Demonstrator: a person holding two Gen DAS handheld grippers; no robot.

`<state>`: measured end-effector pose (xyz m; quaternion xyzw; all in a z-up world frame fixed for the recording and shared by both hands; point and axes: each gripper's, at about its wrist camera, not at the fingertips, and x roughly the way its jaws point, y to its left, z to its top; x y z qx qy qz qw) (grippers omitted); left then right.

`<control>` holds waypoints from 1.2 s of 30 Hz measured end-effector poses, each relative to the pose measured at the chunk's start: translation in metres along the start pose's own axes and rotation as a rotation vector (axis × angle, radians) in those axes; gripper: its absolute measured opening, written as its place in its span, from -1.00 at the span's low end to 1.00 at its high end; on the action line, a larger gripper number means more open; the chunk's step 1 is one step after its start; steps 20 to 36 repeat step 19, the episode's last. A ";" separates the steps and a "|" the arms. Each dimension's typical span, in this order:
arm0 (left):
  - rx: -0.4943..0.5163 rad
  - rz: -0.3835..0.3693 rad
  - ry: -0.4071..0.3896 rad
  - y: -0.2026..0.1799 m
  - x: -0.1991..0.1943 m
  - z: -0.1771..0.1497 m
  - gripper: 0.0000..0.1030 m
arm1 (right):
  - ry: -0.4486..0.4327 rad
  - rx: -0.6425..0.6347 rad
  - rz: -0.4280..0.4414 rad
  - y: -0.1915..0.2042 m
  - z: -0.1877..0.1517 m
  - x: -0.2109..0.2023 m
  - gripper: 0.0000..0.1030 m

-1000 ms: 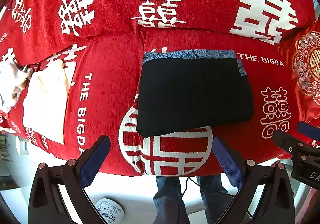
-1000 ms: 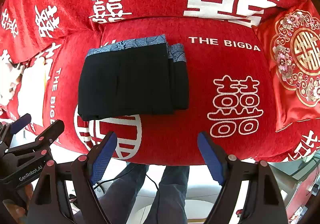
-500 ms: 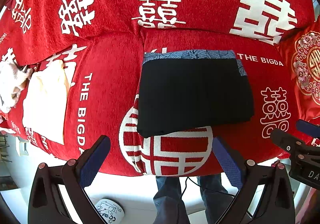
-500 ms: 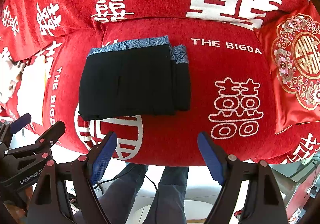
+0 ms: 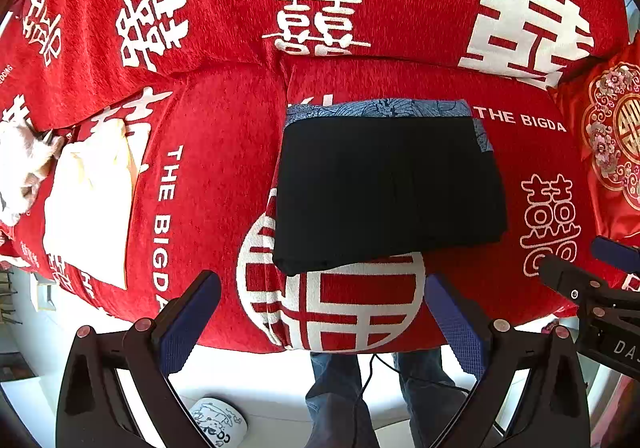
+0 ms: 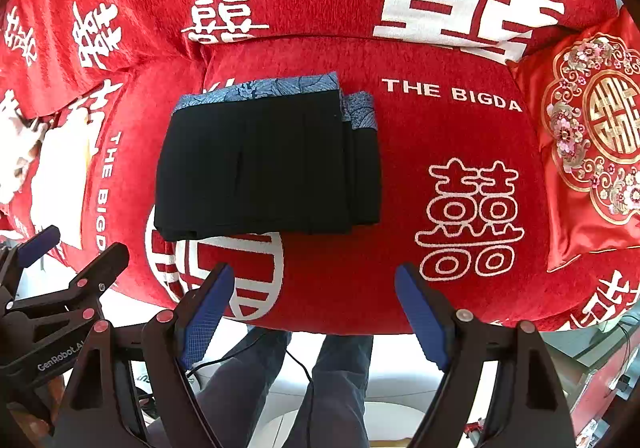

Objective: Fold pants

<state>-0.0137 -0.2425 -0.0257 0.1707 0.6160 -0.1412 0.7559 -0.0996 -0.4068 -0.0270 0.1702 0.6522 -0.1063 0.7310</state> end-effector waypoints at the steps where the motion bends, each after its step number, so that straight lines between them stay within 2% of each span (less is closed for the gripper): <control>1: 0.000 -0.001 0.001 0.000 0.000 0.000 0.98 | 0.001 -0.004 -0.001 0.000 0.001 0.001 0.65; 13: -0.040 -0.031 0.015 0.003 0.005 0.000 0.98 | 0.009 -0.018 -0.002 0.004 0.001 0.003 0.65; 17: -0.029 -0.026 -0.010 0.003 0.002 -0.001 0.98 | 0.011 -0.021 -0.003 0.004 0.001 0.004 0.65; 36: -0.028 -0.028 -0.011 0.003 0.002 0.000 0.98 | 0.012 -0.021 -0.003 0.003 0.001 0.005 0.65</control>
